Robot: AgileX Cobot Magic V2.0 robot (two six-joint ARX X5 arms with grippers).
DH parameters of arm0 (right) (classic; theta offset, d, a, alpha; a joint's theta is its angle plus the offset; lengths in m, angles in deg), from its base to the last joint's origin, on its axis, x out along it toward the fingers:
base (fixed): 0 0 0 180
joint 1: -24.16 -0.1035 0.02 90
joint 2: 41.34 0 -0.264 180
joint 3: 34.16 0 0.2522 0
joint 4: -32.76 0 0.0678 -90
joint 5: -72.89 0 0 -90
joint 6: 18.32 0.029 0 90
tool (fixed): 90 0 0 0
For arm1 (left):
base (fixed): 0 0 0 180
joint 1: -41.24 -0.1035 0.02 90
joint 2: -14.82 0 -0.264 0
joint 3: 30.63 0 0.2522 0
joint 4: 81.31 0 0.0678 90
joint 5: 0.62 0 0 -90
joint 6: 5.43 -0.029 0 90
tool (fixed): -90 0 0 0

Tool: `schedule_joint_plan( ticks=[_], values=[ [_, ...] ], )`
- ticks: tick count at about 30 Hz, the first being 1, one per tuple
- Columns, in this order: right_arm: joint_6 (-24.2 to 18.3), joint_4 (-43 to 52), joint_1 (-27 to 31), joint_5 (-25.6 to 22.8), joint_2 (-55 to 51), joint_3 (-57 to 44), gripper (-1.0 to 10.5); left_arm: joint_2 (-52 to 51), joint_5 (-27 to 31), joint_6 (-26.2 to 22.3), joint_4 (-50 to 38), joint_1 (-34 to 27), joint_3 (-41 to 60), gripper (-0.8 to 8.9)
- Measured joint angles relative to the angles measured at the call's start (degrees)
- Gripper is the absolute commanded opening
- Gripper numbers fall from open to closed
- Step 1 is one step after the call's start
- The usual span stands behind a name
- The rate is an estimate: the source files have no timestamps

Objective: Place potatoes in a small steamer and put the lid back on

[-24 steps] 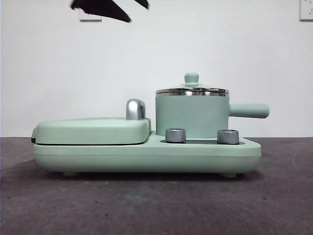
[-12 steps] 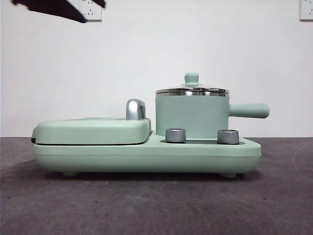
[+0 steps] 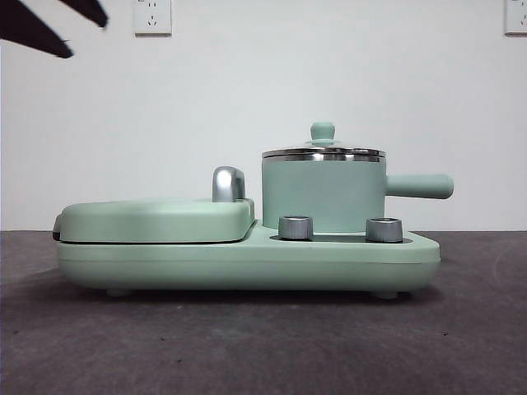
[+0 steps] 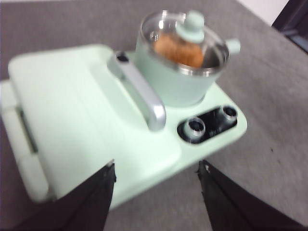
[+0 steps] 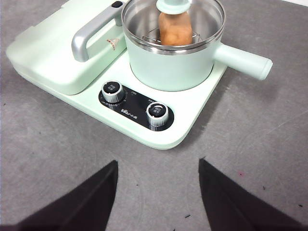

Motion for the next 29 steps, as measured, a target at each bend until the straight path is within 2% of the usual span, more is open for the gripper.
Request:
schedule_joint_plan(
  ticks=[7,15,16,17,18,19,29],
  values=[
    [0.0,-0.3,0.0,1.3,0.0,0.0,2.6,-6.8,0.0,0.0,5.7,0.0,1.4,2.77],
    [0.0,-0.4,0.0,1.3,0.0,0.0,2.6,-9.8,0.0,1.1,9.4,0.0,1.4,2.76],
    [0.0,-0.4,0.0,1.3,0.0,0.0,2.2,-10.1,0.0,1.1,9.9,0.0,1.4,2.36],
    [0.0,-0.4,0.0,1.3,0.0,0.0,1.1,-10.3,0.0,1.1,10.3,0.0,1.4,0.96],
    [0.3,-0.4,0.0,1.3,0.0,0.0,-0.1,-10.6,0.0,1.1,10.7,0.0,1.4,0.23],
    [0.3,-0.4,0.0,1.2,0.0,0.0,0.2,-10.9,0.0,1.2,10.8,0.0,1.4,0.06],
    [0.2,0.4,0.0,1.1,0.0,0.0,0.2,-11.6,0.0,1.3,11.1,0.0,1.4,0.06]
  ],
)
